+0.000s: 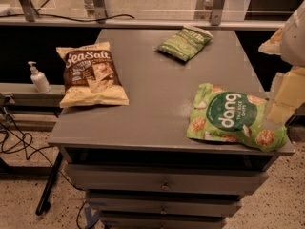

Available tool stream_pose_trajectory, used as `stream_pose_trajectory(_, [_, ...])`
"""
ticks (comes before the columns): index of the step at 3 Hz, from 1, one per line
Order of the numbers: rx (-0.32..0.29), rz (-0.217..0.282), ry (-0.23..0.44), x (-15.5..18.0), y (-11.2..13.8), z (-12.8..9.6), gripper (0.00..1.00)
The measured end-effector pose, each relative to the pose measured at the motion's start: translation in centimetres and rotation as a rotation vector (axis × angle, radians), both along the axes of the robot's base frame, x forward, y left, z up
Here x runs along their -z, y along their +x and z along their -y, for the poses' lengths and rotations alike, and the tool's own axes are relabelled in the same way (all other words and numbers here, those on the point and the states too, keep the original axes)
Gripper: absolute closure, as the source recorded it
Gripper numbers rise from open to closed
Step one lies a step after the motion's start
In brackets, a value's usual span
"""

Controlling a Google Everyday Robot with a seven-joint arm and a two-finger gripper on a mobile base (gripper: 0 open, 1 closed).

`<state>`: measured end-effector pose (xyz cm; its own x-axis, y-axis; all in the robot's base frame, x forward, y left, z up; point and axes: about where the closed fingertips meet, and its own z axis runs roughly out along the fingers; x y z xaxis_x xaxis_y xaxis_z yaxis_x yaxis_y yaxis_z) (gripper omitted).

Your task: Move brown chip bag near green rice chip bag

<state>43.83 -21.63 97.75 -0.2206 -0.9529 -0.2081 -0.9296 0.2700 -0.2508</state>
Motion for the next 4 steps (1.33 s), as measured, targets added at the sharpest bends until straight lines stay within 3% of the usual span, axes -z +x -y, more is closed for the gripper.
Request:
stream_pose_trajectory(1, [0.0,0.0,0.0,0.0,0.0,0.0,0.0])
stream_pose_trajectory(2, [-0.021,0.03,0.038,0.4,1.3,-1.9,0.0])
stream_pose_trajectory(4, [-0.064,0.101,0.206,0.7,7.1,-10.1,0.0])
